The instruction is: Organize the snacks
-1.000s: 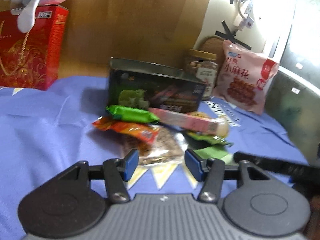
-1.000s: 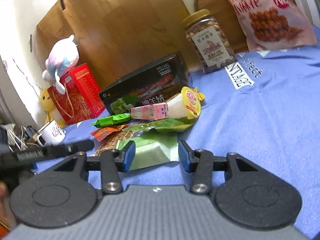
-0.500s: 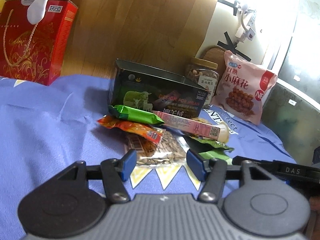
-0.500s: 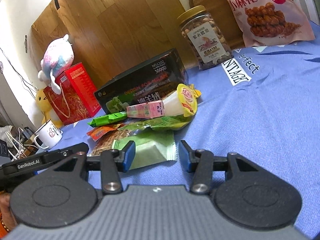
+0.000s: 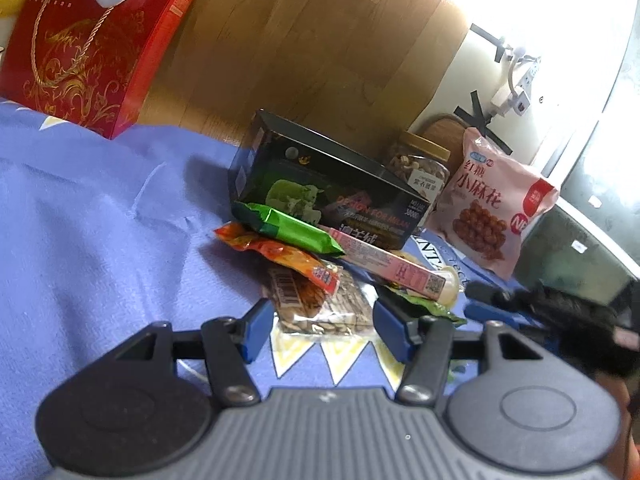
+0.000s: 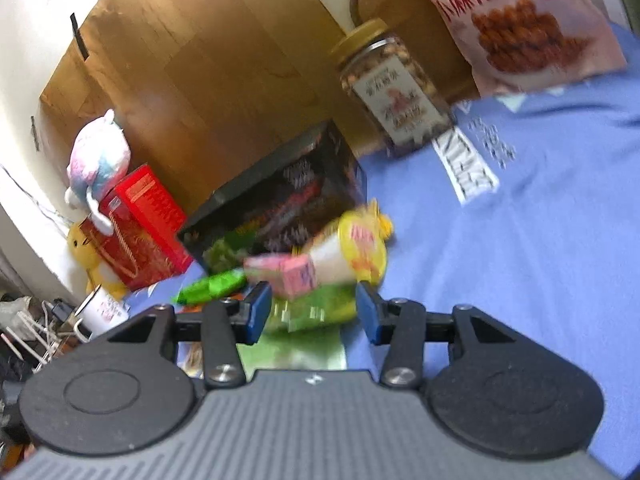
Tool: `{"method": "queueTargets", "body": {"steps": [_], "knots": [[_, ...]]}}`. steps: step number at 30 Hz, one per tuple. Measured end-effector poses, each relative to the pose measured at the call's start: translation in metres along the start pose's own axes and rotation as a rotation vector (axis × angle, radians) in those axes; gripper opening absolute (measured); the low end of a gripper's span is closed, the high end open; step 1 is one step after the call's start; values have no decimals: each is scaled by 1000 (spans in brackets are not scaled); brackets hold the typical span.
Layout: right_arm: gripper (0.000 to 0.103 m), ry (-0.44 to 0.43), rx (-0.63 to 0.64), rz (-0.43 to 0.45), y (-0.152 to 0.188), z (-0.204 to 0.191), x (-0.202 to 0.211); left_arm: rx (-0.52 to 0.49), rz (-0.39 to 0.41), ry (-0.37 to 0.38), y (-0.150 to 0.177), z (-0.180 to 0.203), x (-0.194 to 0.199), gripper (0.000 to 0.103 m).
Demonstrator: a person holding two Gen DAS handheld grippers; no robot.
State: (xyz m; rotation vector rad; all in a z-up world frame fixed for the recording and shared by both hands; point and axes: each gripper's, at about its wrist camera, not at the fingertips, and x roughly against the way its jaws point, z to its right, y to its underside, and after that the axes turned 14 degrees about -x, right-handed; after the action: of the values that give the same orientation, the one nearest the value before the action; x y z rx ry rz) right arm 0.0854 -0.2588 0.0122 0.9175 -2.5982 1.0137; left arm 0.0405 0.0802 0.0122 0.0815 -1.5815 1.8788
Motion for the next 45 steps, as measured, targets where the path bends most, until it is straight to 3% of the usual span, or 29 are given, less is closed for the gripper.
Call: {"method": "queueTargets", "body": {"steps": [2,5,7,9,13,16,20,25,28,31,34,41,45], "knots": [[51,32,45,31,-6,-6,-4,-2,3,6,0,0,0,56],[51,15,216,47,-1,-29,-9,1,3,18,0,1,0,56],[51,15,328,17,7,-43,-19,10,0,28,0,0,-1,56],[50,72,403,-32,11,-50,-36,23,-2,39,0,-2,-2,56],[33,76,449,-108,20,-54,-50,47,0,47,1,-4,-1,56],[26,15,437,-139,29,-61,-40,63,5,52,1,-6,-1,56],[25,-54,502,-106,51,-80,3,108,35,65,1,-14,4,56],[25,-156,542,-187,75,-77,60,167,46,103,2,-23,5,58],[26,-120,550,-223,84,-55,75,123,37,117,0,-15,4,58],[30,5,495,-163,82,-31,75,50,11,114,-1,1,3,58],[35,-10,420,-132,78,-17,84,18,-23,136,-2,15,3,58],[35,-17,491,-162,102,-21,87,-114,-146,91,-4,50,0,58],[33,-14,473,-171,103,-20,81,-166,-210,139,5,66,-9,45]]}}
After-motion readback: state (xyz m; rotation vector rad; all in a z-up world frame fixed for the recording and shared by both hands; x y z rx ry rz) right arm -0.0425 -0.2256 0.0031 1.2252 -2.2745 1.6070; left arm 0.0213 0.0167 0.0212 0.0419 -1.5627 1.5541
